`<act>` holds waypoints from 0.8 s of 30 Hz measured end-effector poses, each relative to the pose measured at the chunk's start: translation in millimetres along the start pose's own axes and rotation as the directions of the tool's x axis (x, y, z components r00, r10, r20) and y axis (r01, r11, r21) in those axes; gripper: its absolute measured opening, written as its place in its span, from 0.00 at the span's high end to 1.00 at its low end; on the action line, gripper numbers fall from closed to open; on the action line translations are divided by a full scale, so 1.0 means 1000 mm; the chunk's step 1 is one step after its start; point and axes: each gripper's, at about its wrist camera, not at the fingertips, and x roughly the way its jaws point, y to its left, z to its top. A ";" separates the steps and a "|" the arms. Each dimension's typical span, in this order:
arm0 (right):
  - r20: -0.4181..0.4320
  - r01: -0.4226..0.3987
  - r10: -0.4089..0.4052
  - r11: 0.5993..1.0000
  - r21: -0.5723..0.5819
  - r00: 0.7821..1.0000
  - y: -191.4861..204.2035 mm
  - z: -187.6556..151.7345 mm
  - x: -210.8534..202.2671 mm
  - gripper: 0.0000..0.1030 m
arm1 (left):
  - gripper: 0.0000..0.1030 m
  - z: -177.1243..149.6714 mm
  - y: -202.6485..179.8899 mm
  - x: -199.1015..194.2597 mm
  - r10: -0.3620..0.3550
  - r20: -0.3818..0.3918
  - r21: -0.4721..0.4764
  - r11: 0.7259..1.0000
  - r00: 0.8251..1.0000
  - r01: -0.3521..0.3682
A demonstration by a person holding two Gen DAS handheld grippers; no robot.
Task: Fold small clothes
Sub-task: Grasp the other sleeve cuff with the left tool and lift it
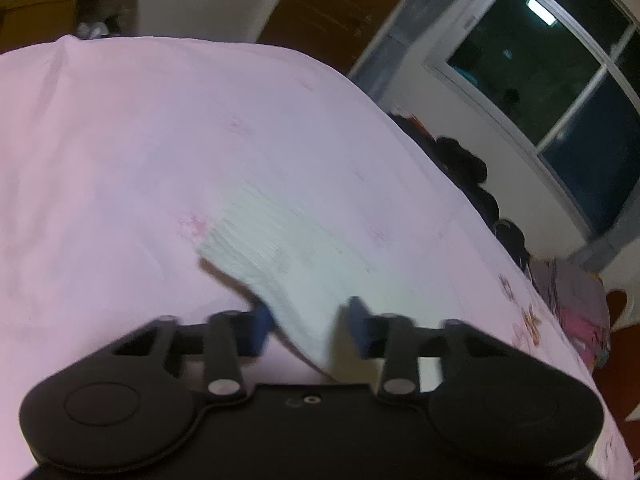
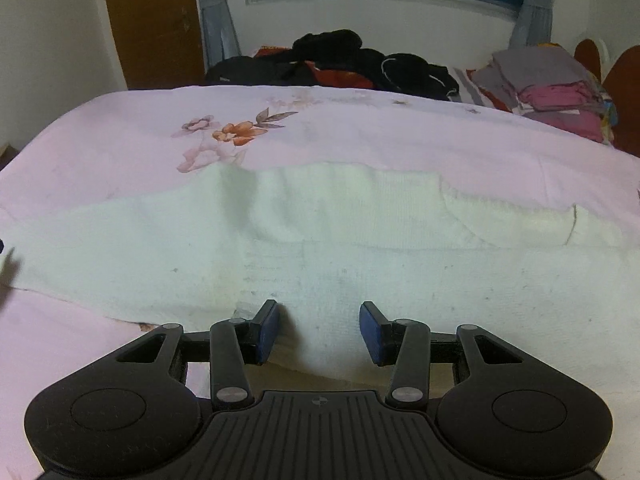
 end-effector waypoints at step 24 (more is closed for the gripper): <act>0.088 -0.046 0.034 0.989 0.143 0.996 -0.059 -0.006 -0.058 0.56 | 0.97 -0.044 -0.170 -0.063 -0.375 -0.046 0.279 0.885 0.926 0.373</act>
